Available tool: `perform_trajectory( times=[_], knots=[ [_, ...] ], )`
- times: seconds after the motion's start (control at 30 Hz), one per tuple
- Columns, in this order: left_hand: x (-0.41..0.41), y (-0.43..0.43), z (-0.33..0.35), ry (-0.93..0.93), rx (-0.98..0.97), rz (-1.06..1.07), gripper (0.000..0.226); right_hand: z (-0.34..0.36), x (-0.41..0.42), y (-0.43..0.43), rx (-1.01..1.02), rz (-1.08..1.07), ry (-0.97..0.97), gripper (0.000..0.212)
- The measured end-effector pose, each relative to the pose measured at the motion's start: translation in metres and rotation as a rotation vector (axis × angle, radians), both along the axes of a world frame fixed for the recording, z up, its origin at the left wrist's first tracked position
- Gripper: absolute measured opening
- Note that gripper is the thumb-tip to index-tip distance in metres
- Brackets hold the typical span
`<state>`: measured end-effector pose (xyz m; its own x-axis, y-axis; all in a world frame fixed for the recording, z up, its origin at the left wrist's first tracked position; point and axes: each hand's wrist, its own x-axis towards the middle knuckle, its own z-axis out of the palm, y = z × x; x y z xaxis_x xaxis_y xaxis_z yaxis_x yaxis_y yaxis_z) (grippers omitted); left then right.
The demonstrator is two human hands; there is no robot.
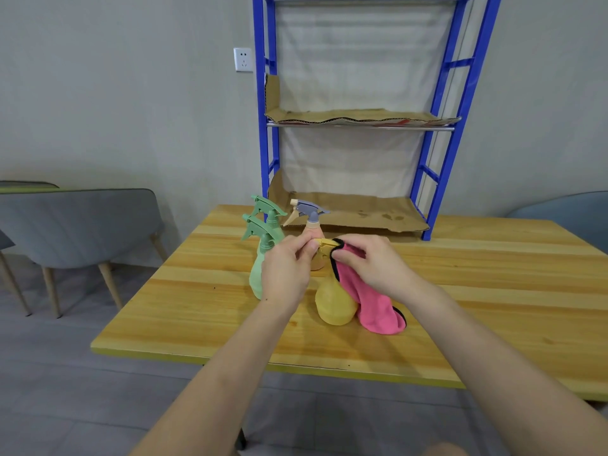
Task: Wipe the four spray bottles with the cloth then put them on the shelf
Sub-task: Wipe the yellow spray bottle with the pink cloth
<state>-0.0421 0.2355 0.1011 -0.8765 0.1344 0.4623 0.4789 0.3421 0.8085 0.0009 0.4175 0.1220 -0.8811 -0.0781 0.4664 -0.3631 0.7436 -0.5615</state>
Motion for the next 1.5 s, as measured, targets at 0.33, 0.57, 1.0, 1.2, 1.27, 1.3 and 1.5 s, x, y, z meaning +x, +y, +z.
perform_trajectory(
  times=[0.33, 0.57, 1.0, 1.2, 1.27, 1.3, 1.5],
  knots=[
    [-0.002, -0.003, 0.006, -0.060, 0.007, -0.032, 0.022, -0.002, -0.001, -0.005, 0.003, 0.015, 0.013, 0.021],
    [-0.002, -0.003, 0.010, -0.088, 0.019, -0.046, 0.020, -0.010, 0.005, 0.000, -0.128, -0.080, -0.027, 0.008],
    [0.005, 0.009, 0.034, -0.223, 0.119, -0.080, 0.024, -0.011, 0.046, 0.007, -0.254, -0.104, -0.134, 0.029],
    [0.013, 0.021, 0.030, -0.257, 0.215, -0.063, 0.025, -0.008, 0.064, 0.008, -0.469, -0.098, -0.122, 0.016],
    [0.015, 0.024, 0.029, -0.264, 0.235, -0.073, 0.028, -0.007, 0.067, 0.008, -0.558, -0.092, -0.163, 0.011],
    [0.014, 0.026, 0.027, -0.267, 0.229, -0.080, 0.031, -0.007, 0.068, 0.007, -0.572, -0.081, -0.170, 0.012],
    [0.011, 0.038, 0.022, -0.305, 0.194, -0.193, 0.033, -0.015, 0.063, 0.014, -0.591, -0.134, -0.041, 0.022]
  ],
)
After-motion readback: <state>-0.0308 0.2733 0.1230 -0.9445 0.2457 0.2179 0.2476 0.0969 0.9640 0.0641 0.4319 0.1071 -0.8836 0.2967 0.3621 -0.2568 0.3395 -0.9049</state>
